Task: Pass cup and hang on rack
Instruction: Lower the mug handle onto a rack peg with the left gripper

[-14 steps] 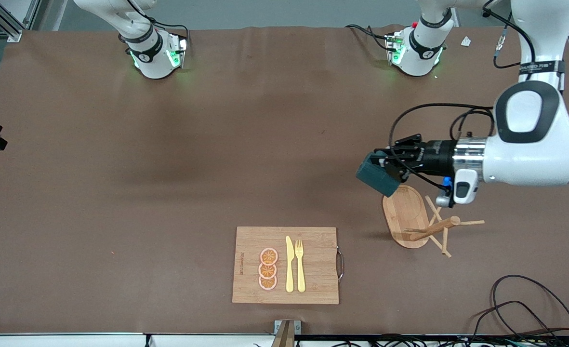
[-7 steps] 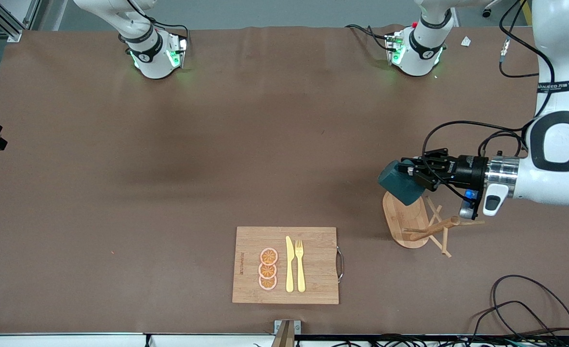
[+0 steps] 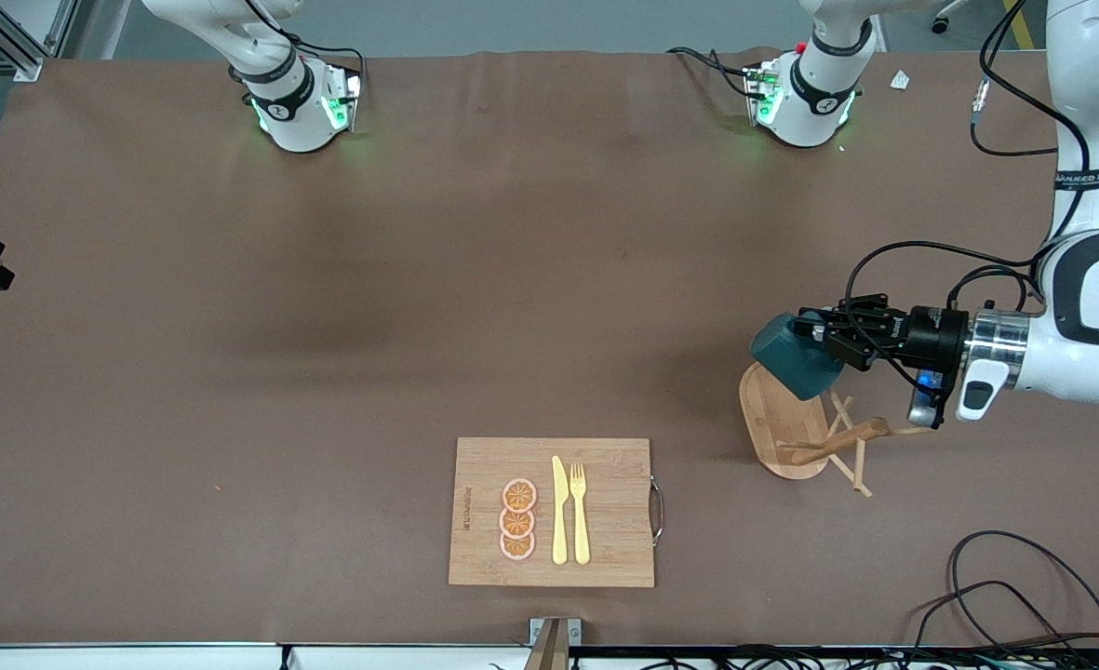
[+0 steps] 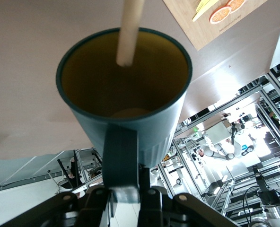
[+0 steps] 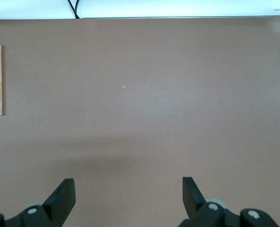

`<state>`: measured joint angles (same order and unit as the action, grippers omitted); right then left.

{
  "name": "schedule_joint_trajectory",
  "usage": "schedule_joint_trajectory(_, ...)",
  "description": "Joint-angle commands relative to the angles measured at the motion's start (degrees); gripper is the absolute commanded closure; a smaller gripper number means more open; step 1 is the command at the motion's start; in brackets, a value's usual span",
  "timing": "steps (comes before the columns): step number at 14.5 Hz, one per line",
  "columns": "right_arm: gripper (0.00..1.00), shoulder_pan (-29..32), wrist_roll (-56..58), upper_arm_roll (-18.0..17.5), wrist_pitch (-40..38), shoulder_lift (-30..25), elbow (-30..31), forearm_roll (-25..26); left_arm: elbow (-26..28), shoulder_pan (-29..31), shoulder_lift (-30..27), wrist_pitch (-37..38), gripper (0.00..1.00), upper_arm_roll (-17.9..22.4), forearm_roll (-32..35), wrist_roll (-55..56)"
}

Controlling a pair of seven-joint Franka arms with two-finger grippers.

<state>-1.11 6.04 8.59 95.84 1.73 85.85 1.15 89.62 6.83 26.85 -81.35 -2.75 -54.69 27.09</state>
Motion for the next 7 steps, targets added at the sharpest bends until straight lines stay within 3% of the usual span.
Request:
schedule_joint_trajectory(1,0.0,0.9,0.7,-0.5,-0.3,-0.9,0.5,-0.8,-1.2,2.1,0.7,2.4,1.0,-0.4,-0.9,-2.0)
schedule_joint_trajectory(4,0.0,0.9,0.7,-0.5,-0.3,-0.9,0.5,-0.8,-1.3,3.5,1.6,3.2,1.0,-0.4,-0.9,-4.1)
schedule_joint_trajectory(7,0.0,0.9,0.7,-0.5,-0.3,-0.9,0.5,-0.8,-5.1,4.3,5.5,5.2,1.0,-0.4,-0.9,-5.4)
